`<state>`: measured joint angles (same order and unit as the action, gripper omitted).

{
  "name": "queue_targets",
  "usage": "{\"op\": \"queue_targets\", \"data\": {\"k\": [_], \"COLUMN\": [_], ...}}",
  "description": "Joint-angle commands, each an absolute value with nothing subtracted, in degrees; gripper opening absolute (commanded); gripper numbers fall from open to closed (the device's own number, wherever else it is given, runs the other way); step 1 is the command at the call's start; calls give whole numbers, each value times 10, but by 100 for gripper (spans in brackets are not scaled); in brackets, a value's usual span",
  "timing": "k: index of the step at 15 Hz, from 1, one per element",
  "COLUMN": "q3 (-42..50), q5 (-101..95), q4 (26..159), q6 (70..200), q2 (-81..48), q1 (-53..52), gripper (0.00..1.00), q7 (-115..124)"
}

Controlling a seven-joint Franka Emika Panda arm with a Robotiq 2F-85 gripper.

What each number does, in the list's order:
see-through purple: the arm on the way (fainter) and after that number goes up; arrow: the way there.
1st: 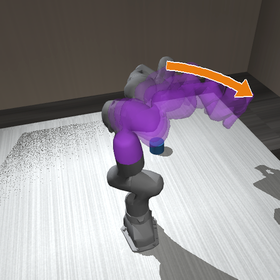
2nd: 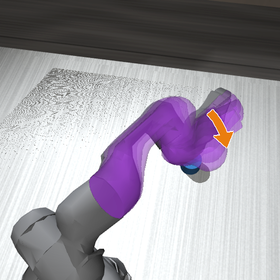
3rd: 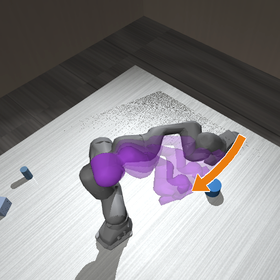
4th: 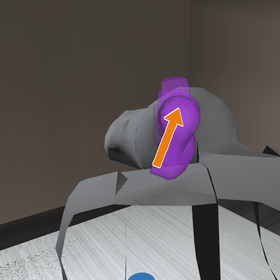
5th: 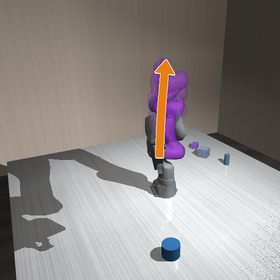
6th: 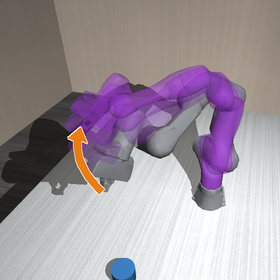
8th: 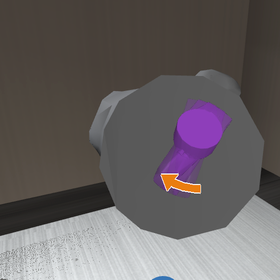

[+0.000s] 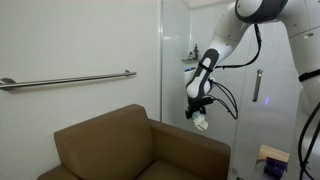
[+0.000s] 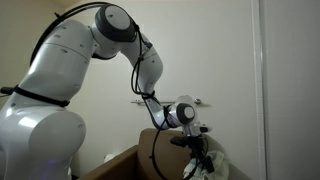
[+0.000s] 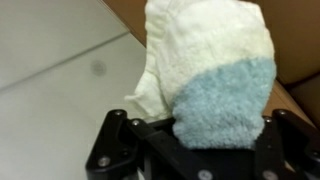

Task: Dust the armrest with the towel

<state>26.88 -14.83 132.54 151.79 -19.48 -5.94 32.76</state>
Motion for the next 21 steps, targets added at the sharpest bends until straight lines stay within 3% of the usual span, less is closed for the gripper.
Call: {"op": "queue_targets", "data": {"k": [1,10,21], "q3": [212,56,82], "q5": [-127,-23,-28], "q4": [1222,981,775], "q6": [1536,1421,1194], "q2": [-296,-528,-701], "q1": [-40,2,19], "gripper": [5,5,5], "q7": [343,173,172]}}
